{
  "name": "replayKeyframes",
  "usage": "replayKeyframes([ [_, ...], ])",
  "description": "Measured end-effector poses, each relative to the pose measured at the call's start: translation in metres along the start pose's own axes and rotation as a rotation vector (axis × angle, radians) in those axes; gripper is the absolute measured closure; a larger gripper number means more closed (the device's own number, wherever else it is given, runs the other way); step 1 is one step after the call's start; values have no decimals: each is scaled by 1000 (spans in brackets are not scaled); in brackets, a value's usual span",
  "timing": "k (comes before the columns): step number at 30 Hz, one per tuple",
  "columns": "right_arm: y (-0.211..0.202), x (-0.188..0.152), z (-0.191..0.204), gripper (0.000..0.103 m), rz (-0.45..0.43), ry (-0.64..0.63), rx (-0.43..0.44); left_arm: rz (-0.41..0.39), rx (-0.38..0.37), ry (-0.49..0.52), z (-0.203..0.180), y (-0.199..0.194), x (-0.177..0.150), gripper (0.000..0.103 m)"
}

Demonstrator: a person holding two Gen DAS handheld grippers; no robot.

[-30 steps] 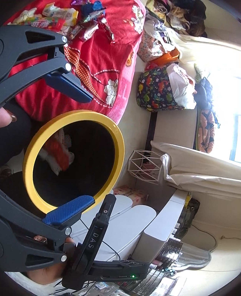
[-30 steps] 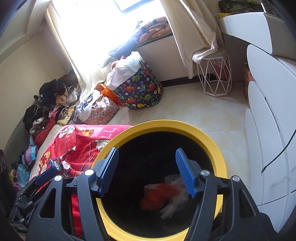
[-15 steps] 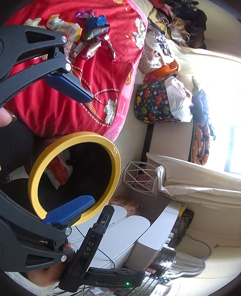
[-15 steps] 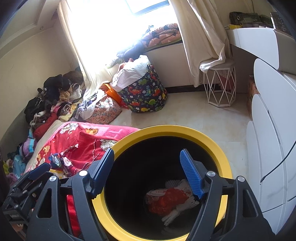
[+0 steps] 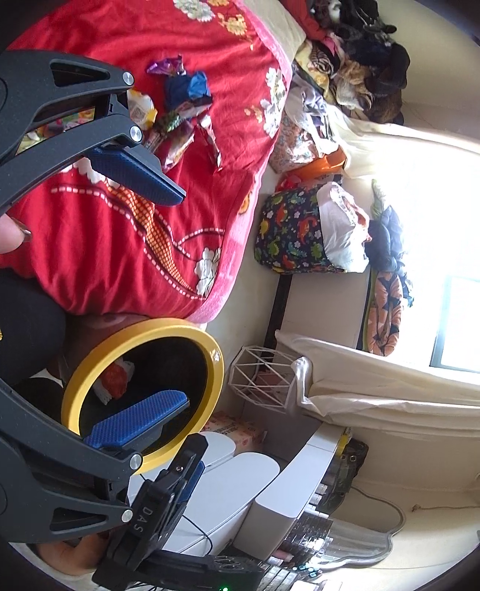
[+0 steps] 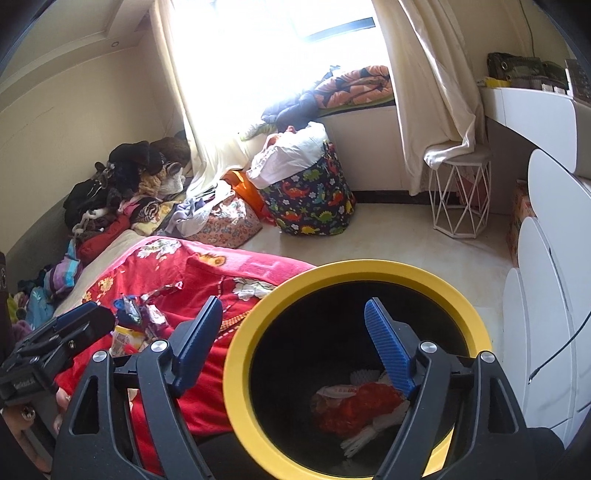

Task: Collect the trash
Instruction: 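Move both tools back toward the remaining wrappers on the bed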

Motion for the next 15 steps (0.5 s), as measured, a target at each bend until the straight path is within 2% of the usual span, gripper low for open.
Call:
replayKeyframes([
  [15, 1, -10, 64, 19, -8, -61, 80, -57, 95, -20, 61, -21, 11, 11],
])
Point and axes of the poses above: each gripper's, at about its wrist camera, not at the fingertips, and y roughly the way its jaws point, z to its left, x to its top, the point moved 10 cm from there along y, roughly the way its jaws point, and after that the axes turned 10 degrees about -z, right-handed, at the moved point
